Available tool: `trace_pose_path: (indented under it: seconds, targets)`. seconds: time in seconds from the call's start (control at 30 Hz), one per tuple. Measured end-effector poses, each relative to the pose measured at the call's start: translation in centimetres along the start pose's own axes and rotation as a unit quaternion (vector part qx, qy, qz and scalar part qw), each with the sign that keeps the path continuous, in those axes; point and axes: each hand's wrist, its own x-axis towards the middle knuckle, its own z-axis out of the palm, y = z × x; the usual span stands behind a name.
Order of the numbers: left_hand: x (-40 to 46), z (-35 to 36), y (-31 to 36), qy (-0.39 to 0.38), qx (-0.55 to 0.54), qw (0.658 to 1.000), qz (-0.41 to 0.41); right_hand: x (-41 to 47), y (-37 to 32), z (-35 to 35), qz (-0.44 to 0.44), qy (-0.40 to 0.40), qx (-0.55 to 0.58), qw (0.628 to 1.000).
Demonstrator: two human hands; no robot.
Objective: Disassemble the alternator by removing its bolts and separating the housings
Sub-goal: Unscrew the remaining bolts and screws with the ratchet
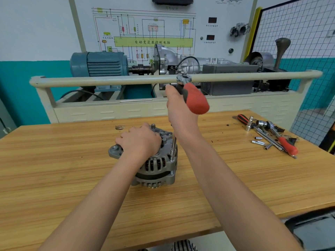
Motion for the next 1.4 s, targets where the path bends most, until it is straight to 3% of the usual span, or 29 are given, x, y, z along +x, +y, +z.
trace_pose_path:
  seconds: [0.27,0.37,0.5,0.63,0.8,0.97,1.4]
  targets:
    - [-0.2,-0.1,0.3,0.001,0.000,1.000,-0.024,0.1,-0.4,0.2,0.000,0.002,-0.027,1.000]
    - [-0.2,-0.1,0.3,0.000,0.004,1.000,-0.027,-0.1,-1.0,0.0,0.035,-0.034,0.001,0.999]
    - [-0.3,-0.1,0.3,-0.001,0.005,1.000,-0.026,0.2,-1.3,-0.5,0.038,-0.049,-0.046,0.997]
    - [-0.4,-0.1,0.3,-0.001,0.005,1.000,-0.025,0.7,-2.0,-0.3,0.064,-0.072,0.034,0.995]
    - [-0.4,-0.2,0.4,-0.006,0.004,1.000,-0.025,0.5,-1.6,0.0,0.034,-0.062,0.000,0.998]
    - [-0.4,-0.2,0.5,-0.008,0.009,1.000,-0.027,0.5,-1.7,0.0,0.043,-0.034,0.057,0.997]
    - [-0.2,-0.2,0.0,0.004,0.014,1.000,0.026,0.7,-1.2,-0.1,0.076,-0.138,0.034,0.987]
